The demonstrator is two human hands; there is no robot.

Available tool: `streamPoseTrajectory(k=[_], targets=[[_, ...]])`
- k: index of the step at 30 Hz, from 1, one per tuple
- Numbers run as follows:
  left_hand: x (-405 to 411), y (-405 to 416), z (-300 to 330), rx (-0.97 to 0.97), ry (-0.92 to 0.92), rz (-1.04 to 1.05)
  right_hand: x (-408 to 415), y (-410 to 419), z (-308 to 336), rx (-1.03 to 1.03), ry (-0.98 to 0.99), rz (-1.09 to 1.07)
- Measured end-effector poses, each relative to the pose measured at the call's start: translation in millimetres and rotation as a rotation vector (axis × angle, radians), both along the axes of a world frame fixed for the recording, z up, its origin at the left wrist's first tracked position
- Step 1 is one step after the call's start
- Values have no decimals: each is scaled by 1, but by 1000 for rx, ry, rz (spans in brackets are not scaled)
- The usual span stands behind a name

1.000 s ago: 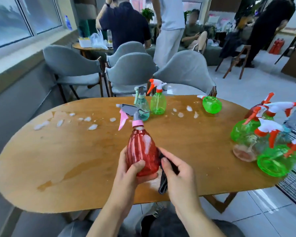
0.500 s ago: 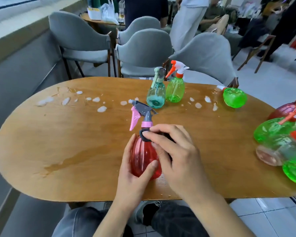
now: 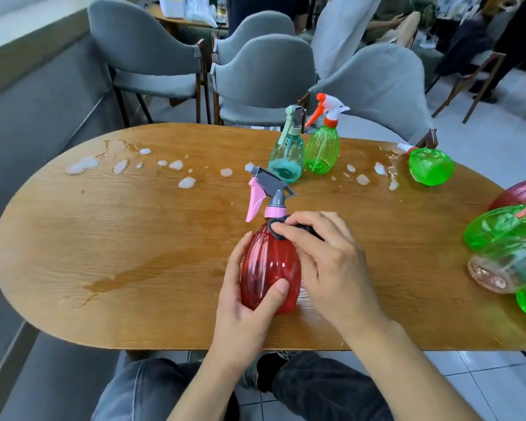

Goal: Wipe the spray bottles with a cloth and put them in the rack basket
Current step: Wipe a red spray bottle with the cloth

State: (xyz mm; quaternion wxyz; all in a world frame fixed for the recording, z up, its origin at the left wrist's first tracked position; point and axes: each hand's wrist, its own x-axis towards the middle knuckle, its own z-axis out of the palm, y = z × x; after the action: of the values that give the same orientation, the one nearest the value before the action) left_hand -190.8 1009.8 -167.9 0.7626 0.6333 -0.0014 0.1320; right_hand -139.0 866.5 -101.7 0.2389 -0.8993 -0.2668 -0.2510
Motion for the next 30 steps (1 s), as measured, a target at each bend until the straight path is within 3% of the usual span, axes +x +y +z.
streamPoseTrajectory(k=[7, 10, 12, 15, 17, 21, 30], targets=[[-2, 5, 0, -23, 7, -58, 7, -14, -21, -14, 53, -49], [6, 10, 1, -119, 52, -82, 12, -23, -30, 27, 112, -114], [12, 12, 3, -209, 111, -105, 11, -26, -26, 282, 264, -177], [15, 13, 4, -304, 175, -126, 7, -18, -11, 868, 637, -95], [14, 13, 3, -327, 191, -140, 9, -12, -5, 1041, 700, 27], [15, 13, 1, -302, 195, -146, 17, 0, 2, 1023, 709, 229], [18, 11, 2, -292, 176, -133, 14, 1, 2, 787, 647, 301]])
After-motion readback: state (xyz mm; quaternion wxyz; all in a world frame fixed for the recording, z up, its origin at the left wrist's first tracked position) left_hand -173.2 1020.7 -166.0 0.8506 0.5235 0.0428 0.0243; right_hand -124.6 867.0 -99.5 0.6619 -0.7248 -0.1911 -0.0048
